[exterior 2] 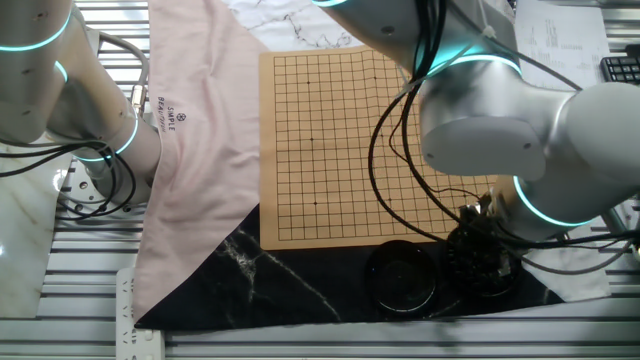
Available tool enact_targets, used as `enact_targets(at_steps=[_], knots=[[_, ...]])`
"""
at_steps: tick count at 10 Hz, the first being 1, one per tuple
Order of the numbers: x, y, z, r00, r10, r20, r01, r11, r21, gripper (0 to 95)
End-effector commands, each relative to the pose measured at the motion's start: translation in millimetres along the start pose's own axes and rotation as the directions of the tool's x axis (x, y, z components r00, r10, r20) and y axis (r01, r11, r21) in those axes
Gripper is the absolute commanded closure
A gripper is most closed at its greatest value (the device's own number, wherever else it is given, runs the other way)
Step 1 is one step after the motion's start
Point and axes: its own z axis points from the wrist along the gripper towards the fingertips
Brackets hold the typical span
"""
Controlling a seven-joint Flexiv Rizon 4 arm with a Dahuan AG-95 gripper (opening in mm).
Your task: Play the first move as black on the 3-4 point in the upper right corner of the Go board
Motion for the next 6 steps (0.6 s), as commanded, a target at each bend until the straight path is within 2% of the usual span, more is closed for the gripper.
enact_targets(at_steps=[1,4,6], knots=[[0.5,-0.2,0.8,0.999,-0.047,0.008,0.047,0.999,0.007,76.0],[2.8,0.9,3.7,0.993,-0.112,0.041,0.111,0.994,0.021,76.0],[2.9,1.1,4.7,0.990,-0.133,0.053,0.132,0.991,0.025,76.0]])
